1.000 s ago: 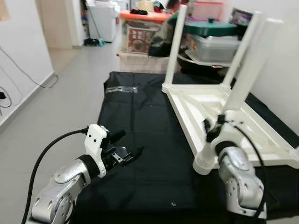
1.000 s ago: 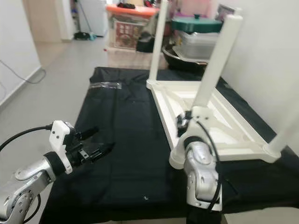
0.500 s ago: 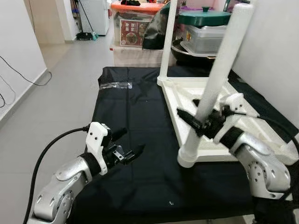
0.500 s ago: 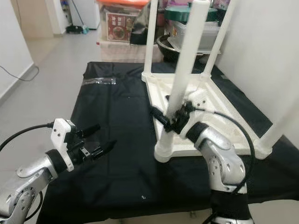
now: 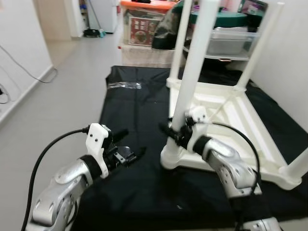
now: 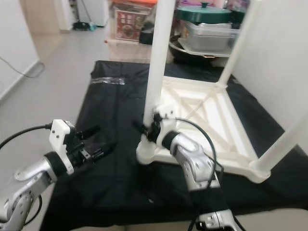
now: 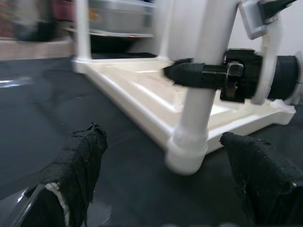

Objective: Building children table

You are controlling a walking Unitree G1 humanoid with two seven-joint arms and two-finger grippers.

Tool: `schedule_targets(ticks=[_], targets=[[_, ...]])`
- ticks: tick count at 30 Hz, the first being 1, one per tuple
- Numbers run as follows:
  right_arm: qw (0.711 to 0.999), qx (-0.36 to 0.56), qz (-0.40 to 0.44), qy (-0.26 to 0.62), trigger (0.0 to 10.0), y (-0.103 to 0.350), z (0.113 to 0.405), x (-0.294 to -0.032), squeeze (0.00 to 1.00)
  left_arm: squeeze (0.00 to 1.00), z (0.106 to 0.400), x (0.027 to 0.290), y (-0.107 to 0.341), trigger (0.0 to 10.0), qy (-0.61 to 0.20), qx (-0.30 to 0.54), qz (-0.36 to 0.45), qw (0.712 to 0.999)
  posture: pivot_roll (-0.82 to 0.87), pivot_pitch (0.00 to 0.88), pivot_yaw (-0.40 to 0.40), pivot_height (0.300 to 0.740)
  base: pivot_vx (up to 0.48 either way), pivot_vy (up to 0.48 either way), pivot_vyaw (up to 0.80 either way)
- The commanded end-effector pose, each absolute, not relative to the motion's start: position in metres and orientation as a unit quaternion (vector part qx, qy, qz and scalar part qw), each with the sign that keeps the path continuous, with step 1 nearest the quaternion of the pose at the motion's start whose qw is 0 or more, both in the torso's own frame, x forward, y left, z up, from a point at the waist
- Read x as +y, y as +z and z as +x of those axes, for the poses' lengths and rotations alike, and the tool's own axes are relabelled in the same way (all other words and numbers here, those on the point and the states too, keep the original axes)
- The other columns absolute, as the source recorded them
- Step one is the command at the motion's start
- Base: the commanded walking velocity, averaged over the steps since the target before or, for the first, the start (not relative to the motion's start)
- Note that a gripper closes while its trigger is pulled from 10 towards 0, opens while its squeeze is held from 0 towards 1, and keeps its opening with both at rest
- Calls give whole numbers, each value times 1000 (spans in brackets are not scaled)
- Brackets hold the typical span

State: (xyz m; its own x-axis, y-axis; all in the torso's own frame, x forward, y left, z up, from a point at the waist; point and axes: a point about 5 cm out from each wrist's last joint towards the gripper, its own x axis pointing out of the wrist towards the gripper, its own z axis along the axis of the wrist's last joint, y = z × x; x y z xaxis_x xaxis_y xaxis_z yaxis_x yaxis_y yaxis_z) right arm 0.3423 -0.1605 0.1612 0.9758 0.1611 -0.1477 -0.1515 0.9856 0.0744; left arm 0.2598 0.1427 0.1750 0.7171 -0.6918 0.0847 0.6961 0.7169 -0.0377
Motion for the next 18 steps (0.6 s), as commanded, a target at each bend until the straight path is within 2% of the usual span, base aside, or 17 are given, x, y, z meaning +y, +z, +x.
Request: schedule_targets(ticks=[1,2,8,9,10,11,15,16,17,18], targets=[[969,193,32,-152,0,118,323,-216,0,0,259,140,172,10000,-378,-26,-27,925,67,0,-105,740,0,0,0],[961,189,36,-200,0,119,313,-220,0,0,259,139,171,10000,-379,-26,-28,925,63,0,-102,740,0,0,0],[957,185,35,-221,0,121,306,-222,0,0,258,138,171,10000,-380,-25,-28,924,63,0,-102,740,0,0,0],[960,179,31,-213,0,125,300,-214,0,0,259,137,170,10000,-381,-24,-29,924,50,0,-93,740,0,0,0],[969,177,33,-170,10000,129,299,-199,0,0,260,136,169,10000,-383,-23,-29,923,46,0,-91,740,0,0,0],[976,166,48,-133,10000,134,298,-186,0,0,260,135,169,10000,-384,-23,-30,923,46,0,-91,740,0,0,0],[984,147,63,-74,10000,142,300,-170,0,0,261,135,169,10000,-385,-23,-30,922,43,0,-90,740,0,0,0],[990,114,74,-47,10000,151,302,-167,753,0,261,135,170,10000,-385,-23,-30,922,43,0,-90,740,0,0,0],[992,93,78,-42,10000,158,306,-168,1000,0,261,136,170,10000,-385,-23,-30,922,44,0,-91,740,0,0,0],[992,93,78,-42,10000,158,306,-168,1000,0,261,136,170,10000,-385,-23,-30,922,44,0,-91,740,0,0,0]])
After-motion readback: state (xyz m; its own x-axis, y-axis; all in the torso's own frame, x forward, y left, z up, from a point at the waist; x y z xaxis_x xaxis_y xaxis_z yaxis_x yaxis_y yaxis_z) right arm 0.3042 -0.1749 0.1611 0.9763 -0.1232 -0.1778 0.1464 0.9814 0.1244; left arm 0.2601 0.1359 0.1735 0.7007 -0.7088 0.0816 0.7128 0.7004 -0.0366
